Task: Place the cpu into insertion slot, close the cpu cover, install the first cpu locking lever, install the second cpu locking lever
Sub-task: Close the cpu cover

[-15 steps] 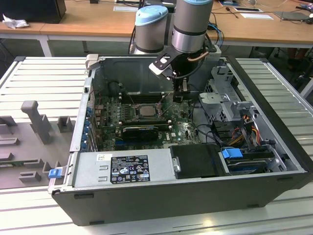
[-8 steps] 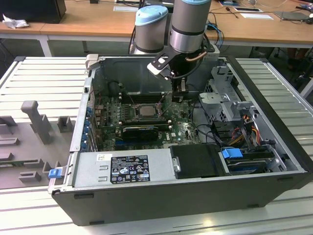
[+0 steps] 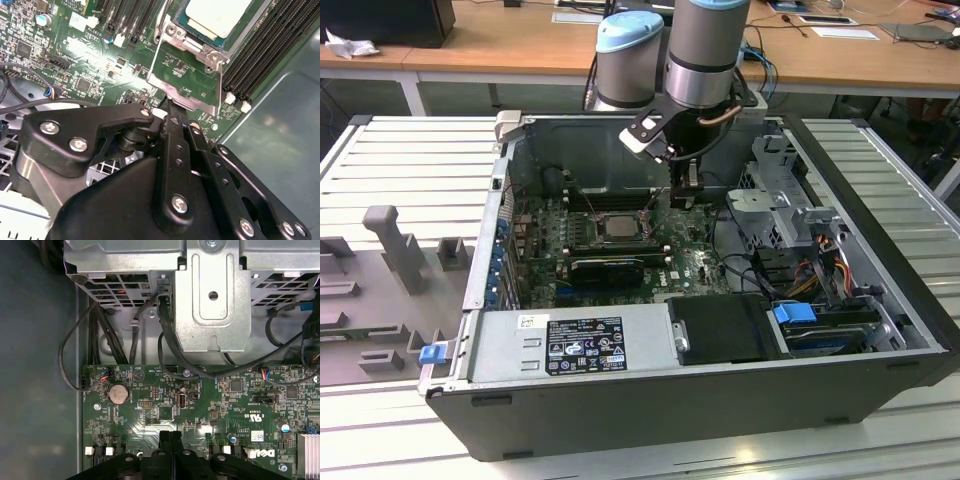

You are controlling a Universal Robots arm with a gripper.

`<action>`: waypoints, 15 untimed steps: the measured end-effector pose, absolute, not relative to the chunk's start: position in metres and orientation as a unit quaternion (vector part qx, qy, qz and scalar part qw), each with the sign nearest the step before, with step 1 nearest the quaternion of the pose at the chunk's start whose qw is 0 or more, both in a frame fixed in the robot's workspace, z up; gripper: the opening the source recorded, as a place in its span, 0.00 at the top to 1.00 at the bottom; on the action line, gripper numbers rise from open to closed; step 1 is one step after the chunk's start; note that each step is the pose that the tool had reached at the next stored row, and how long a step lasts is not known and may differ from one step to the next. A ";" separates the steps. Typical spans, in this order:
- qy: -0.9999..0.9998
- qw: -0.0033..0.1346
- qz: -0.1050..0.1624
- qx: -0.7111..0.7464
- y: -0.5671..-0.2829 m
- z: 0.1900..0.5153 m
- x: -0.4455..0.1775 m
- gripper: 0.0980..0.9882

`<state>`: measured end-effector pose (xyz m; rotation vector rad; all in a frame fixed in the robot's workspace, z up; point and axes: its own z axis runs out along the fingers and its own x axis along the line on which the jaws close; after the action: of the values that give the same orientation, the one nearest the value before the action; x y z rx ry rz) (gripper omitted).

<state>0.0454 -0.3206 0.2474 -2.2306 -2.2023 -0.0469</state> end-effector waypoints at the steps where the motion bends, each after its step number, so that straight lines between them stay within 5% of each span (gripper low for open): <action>1: -0.702 0.003 -0.015 -0.712 -0.321 0.247 0.045 0.99; 15: -0.702 0.003 -0.015 -0.712 -0.321 0.247 0.036 0.99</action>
<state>0.0359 -0.3206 0.2474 -2.2306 -2.2022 -0.0469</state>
